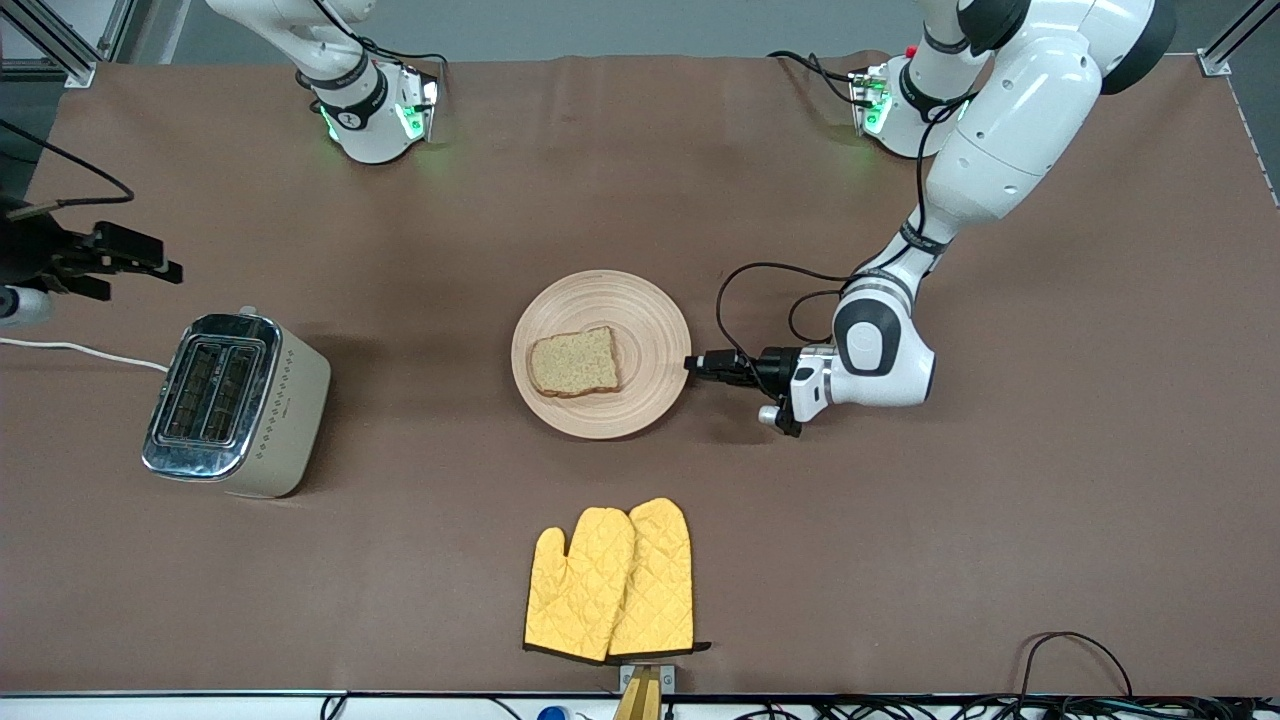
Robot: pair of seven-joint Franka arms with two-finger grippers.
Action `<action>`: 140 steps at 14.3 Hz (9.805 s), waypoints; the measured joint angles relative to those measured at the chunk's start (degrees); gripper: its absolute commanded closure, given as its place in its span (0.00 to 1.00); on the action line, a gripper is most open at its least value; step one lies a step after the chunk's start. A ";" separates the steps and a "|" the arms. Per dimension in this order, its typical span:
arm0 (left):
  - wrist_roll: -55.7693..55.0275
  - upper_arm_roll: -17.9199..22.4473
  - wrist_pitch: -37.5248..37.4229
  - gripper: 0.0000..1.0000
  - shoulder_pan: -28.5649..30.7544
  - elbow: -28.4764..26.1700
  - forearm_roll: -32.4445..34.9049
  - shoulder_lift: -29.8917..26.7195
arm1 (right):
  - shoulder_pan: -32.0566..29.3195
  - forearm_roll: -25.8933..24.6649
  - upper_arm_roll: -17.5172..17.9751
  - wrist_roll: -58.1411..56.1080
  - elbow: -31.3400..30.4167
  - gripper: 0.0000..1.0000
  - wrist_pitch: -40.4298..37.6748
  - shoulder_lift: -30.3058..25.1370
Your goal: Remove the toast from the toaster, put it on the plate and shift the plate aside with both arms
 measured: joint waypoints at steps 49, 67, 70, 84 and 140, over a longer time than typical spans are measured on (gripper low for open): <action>1.19 1.00 -18.00 1.00 34.82 3.01 25.49 -8.99 | 0.23 -5.72 1.55 8.23 0.45 0.00 -2.82 -0.94; 3.66 1.75 -22.70 0.65 48.01 9.70 33.13 2.40 | 1.19 -5.53 0.94 10.10 0.52 0.00 -3.27 -1.10; 2.29 1.75 -23.26 0.00 48.02 10.16 33.13 2.39 | 0.28 -5.26 0.72 10.39 0.52 0.00 -0.99 -1.10; -22.93 -5.58 -28.19 0.00 47.69 20.52 43.91 -5.39 | -0.28 -4.97 1.31 10.61 1.91 0.00 1.77 -1.10; -50.36 8.50 -38.41 0.00 10.70 13.17 75.86 -51.26 | -0.30 -4.96 1.25 10.97 -2.96 0.00 5.18 -4.74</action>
